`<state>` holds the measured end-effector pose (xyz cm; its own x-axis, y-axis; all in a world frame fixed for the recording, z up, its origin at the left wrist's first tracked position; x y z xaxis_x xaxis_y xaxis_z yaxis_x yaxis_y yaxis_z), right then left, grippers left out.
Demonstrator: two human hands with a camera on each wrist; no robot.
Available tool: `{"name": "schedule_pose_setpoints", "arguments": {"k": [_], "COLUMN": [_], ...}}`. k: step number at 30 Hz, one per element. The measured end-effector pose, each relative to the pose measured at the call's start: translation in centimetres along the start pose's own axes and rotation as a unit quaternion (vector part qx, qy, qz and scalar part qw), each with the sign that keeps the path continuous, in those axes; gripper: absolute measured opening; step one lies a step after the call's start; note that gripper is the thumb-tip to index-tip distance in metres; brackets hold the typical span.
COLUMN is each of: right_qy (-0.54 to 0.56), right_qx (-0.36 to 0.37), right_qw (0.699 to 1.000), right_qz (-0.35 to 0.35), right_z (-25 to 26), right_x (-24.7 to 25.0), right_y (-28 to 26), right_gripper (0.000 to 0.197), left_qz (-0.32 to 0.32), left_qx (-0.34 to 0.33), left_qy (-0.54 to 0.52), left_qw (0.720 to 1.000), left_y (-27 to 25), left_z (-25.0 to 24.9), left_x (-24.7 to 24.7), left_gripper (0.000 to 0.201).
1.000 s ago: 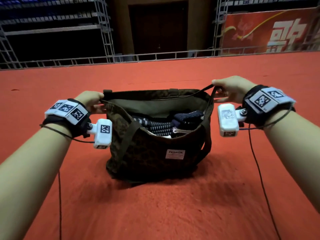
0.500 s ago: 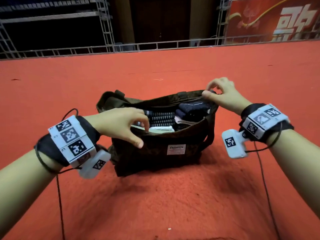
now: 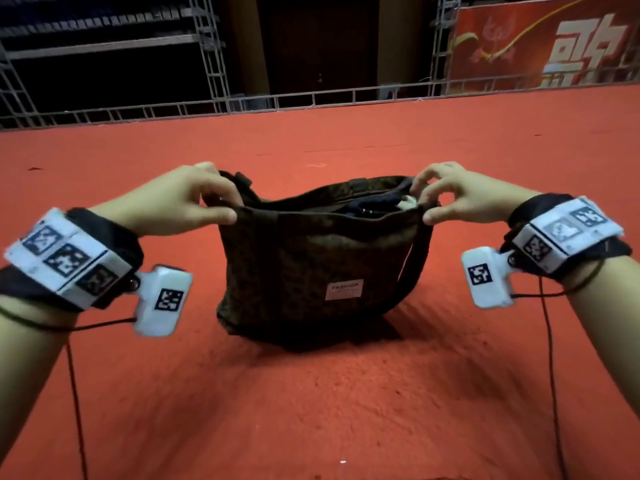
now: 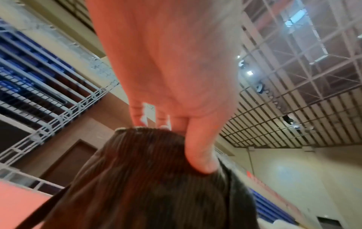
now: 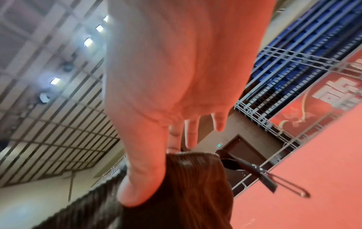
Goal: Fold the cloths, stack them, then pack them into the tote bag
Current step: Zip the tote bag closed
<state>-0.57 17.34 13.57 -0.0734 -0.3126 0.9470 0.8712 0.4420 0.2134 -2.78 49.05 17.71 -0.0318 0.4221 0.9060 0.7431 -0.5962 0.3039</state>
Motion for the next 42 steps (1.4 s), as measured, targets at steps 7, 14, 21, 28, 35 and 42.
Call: {"name": "schedule_pose_setpoints", "arguments": {"k": [7,14,21,28,35,42], "right_qy": [0.081,0.282,0.327,0.434,0.428,0.281], "right_qx": [-0.077,-0.21,-0.164,-0.383,-0.342,-0.247], "right_qw": [0.987,0.918,0.913,0.808,0.812,0.836], "right_qz": [-0.113,-0.183,-0.181,-0.107,-0.203,-0.401], "right_z": [-3.3,-7.8,-8.0,-11.3,-10.2,-8.2], "right_x": [-1.9,-5.5,-6.9,-9.5,-6.4,2.3], "right_y": [2.9,5.0,6.5,5.3,4.8,4.6], "right_gripper": [0.012,0.067,0.034,0.046,0.031,0.031], "left_qz": [-0.101,-0.102,-0.064,-0.083,-0.174,-0.279], "left_qx": [0.084,0.256,0.157,0.116,0.171,0.128], "left_qy": [0.039,-0.089,-0.128,-0.152,-0.173,-0.207], "left_qw": [0.991,0.957,0.977,0.978,0.954,0.929], "left_y": [1.8,2.2,3.4,2.9,1.7,3.2], "left_z": [6.3,12.1,11.7,10.7,11.5,7.5], "left_x": [-1.7,-4.3,-4.5,-4.4,-4.0,3.2], "left_gripper": [0.038,0.082,0.053,0.037,0.039,0.035]}}
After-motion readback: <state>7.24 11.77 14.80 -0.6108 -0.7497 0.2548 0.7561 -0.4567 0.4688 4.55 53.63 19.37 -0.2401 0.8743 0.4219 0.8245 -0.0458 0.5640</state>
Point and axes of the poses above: each hand's wrist, its own y-axis towards the middle knuckle, its own x-axis out of the back of the hand, z = x × y, the point moved 8 cm from there along y, towards the middle knuckle, and after that the axes turned 4 degrees about -y, right-handed, at the moved point
